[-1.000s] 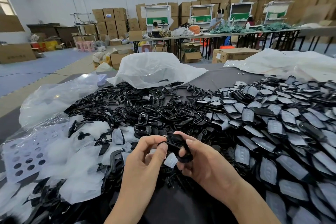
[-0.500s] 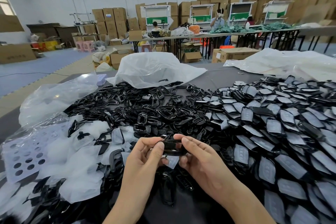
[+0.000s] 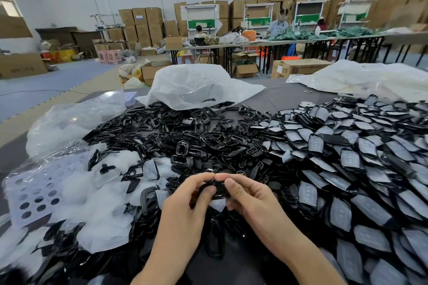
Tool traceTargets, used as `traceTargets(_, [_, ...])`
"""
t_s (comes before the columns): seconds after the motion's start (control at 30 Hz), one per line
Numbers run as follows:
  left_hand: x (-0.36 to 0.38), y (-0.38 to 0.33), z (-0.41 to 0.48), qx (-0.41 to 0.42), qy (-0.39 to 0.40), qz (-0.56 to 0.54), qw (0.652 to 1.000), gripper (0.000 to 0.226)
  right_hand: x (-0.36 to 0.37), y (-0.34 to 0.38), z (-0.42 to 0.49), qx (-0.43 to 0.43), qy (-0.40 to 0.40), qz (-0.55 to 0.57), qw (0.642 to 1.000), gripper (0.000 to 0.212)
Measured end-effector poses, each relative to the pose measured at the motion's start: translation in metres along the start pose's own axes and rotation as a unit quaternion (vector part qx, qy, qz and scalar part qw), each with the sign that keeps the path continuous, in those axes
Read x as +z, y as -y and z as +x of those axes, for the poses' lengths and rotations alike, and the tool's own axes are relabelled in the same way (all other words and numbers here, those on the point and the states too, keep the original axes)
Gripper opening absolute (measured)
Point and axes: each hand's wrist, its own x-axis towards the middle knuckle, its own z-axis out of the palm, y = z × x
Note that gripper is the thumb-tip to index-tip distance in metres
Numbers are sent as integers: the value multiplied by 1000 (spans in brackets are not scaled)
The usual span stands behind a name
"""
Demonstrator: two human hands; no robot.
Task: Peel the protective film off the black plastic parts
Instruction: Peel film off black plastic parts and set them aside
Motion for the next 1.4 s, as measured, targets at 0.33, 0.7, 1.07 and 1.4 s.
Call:
traceTargets(0.33, [5,6,-2,11,-19,52,998,30,5,-7,1,-5,-97,-136,986,23])
traceTargets(0.7, [-1,6,1,-29,17,-18,999,28,2,0,-1,2,-81,-98,992,20])
traceTargets(1.07, [-2,-1,0,-21,6,39,999,27,-2,2,-1,15,-62,-93,994,19])
traceTargets(1.4, [2,3,-5,51,-30,118,991,26,-7,6,0,-18,-112,-51,992,17])
